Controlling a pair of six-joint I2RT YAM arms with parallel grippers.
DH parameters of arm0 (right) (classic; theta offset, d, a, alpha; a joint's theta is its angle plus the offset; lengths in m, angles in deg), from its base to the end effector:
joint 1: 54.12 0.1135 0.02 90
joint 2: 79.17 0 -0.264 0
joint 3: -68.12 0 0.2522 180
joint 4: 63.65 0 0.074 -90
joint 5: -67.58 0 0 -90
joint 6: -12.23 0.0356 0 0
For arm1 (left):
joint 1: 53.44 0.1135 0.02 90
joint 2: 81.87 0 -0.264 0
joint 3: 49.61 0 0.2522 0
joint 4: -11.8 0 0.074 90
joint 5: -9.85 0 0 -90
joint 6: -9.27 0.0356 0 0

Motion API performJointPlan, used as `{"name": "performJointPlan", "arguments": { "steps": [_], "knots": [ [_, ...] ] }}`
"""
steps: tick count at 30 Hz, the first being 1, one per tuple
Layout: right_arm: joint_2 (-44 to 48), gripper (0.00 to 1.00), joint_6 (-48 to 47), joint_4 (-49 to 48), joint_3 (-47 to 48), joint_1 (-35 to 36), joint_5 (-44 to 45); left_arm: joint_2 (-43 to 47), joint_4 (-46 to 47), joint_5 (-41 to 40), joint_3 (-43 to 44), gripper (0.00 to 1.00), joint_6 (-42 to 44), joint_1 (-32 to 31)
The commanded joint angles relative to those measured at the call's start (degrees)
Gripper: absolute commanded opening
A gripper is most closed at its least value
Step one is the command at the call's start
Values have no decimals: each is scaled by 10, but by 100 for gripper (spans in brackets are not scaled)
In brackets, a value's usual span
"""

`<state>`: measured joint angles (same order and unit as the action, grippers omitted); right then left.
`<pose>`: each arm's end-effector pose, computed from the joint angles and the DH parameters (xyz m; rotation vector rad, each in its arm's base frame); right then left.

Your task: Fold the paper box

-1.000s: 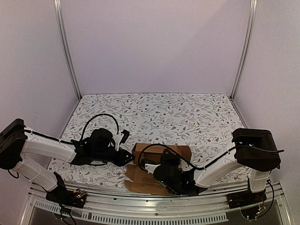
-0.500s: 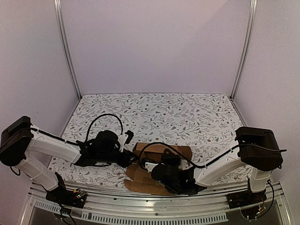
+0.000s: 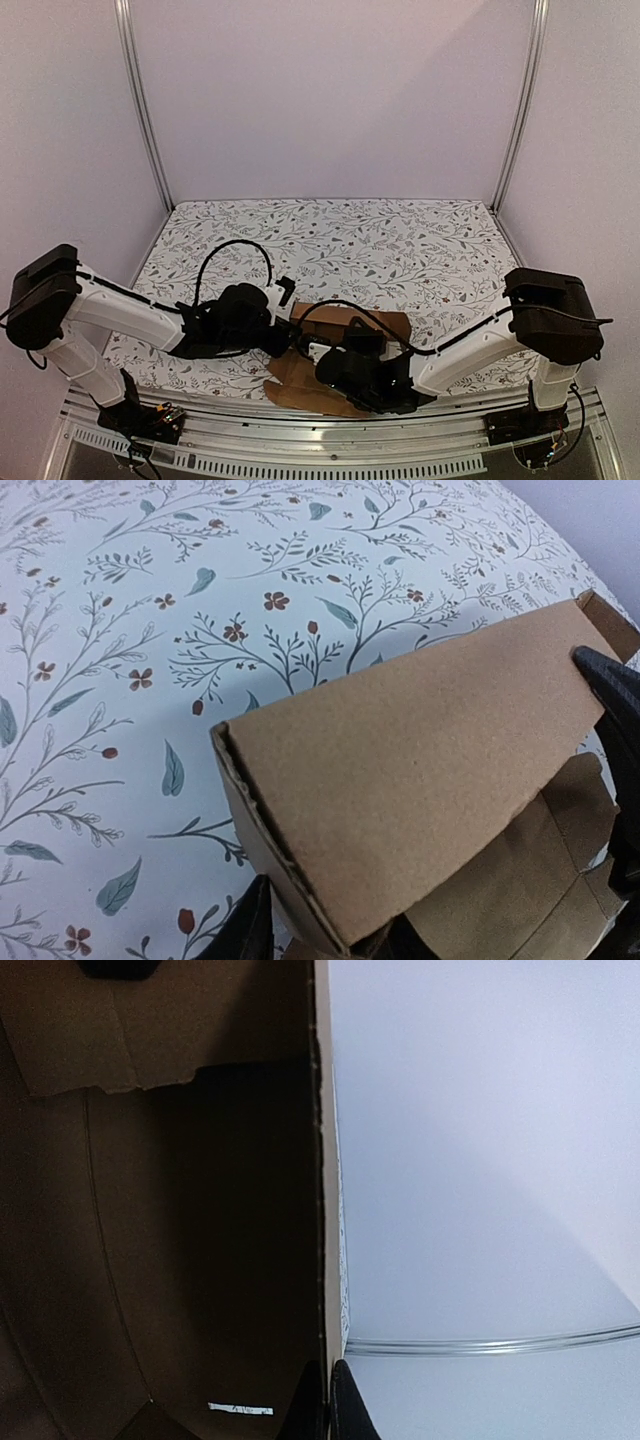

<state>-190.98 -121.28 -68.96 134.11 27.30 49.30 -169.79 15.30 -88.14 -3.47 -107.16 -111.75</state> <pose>0.0869 0.3495 0.1224 -1.3079 1.3525 -0.9530 0.1535 -0.2393 0.1416 0.5592 2.2427 -0.6354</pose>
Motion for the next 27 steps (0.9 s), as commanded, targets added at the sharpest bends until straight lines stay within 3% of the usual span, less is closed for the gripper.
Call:
{"name": "performJointPlan", "arguments": {
  "steps": [1, 4, 17, 19, 25, 27],
  "knots": [
    [2, 0, 57, 68, 10, 7, -54, -9, 20, -49, 21, 30, 13, -24],
    [3, 0, 70, 77, 13, 7, -62, -15, 28, -69, 21, 28, 13, -28],
    [42, 0, 180, 214, 55, 7, -134, -49, 72, -68, 39, 1, 19, -30],
    [49, 7, 213, 248, 72, 7, -158, -52, 76, -67, 42, 0, 22, -30],
    [104, 53, 279, 306, 95, 7, -258, -59, 84, -69, 48, 0, 35, -29],
    [127, 59, 291, 320, 101, 7, -281, -59, 87, -72, 48, 0, 43, -29]
  ]
}}
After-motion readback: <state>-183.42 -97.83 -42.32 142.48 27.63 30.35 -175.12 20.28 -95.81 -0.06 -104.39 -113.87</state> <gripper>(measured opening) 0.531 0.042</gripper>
